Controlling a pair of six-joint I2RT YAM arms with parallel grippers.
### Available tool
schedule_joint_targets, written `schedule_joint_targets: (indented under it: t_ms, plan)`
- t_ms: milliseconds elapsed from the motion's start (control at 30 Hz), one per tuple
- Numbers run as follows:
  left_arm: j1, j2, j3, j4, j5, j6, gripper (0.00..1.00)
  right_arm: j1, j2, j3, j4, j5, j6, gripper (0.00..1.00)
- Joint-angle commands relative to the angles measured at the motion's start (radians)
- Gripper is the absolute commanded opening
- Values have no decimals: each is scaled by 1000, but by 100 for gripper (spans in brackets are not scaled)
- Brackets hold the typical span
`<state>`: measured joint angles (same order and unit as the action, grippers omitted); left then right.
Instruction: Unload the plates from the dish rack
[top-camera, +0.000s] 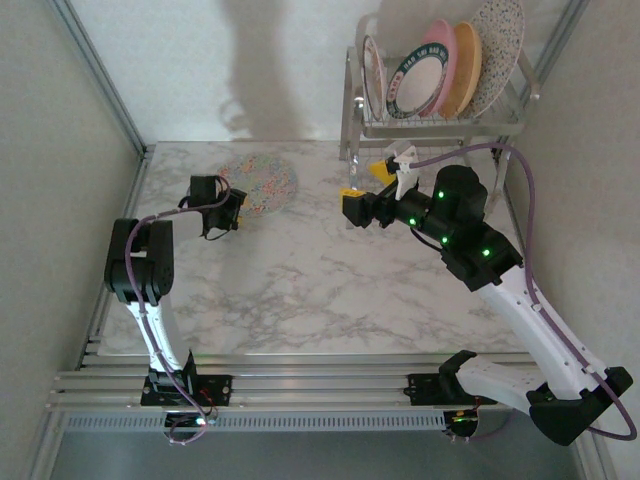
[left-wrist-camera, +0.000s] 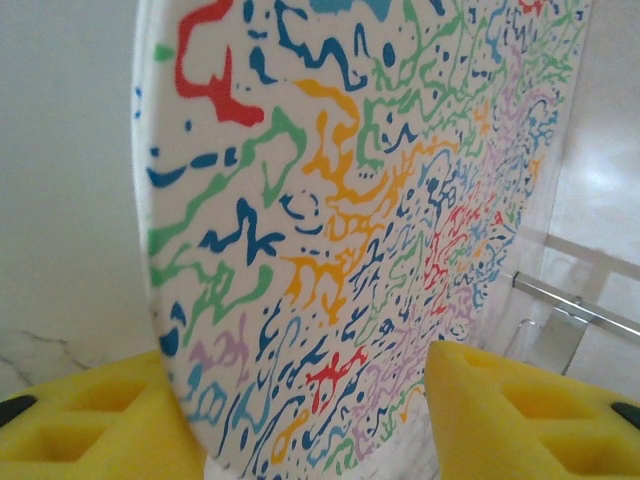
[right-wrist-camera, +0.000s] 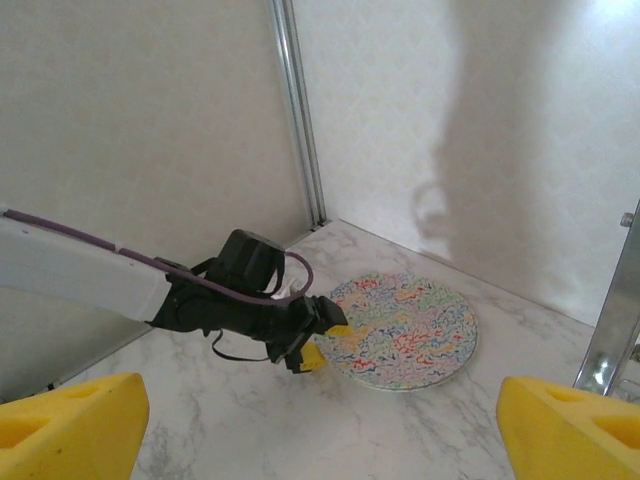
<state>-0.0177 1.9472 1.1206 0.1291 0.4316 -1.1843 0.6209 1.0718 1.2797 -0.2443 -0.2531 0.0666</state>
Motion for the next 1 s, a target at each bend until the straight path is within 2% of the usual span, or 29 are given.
schedule_joint_targets:
  t_ms: [0,333,467,600,767,867,967]
  plan:
    - [7,-37,29,-59,-32,21,57,10,-13,44,-8,28,7,90]
    - [7,-64,42,-141,-65,44,62,10,-7,87,-39,49,23,90]
    - [8,-93,35,-163,-85,46,65,10,-11,118,-57,113,27,90]
    - [7,-157,21,-176,-116,43,68,11,-19,173,-104,283,26,86]
    - [-8,-267,37,-199,-150,37,69,-8,0,299,-214,657,15,82]
    - [-27,-336,54,-193,-167,38,69,-87,39,398,-263,727,13,82]
    - [-55,-388,82,-194,-175,46,69,-212,98,509,-321,728,48,83]
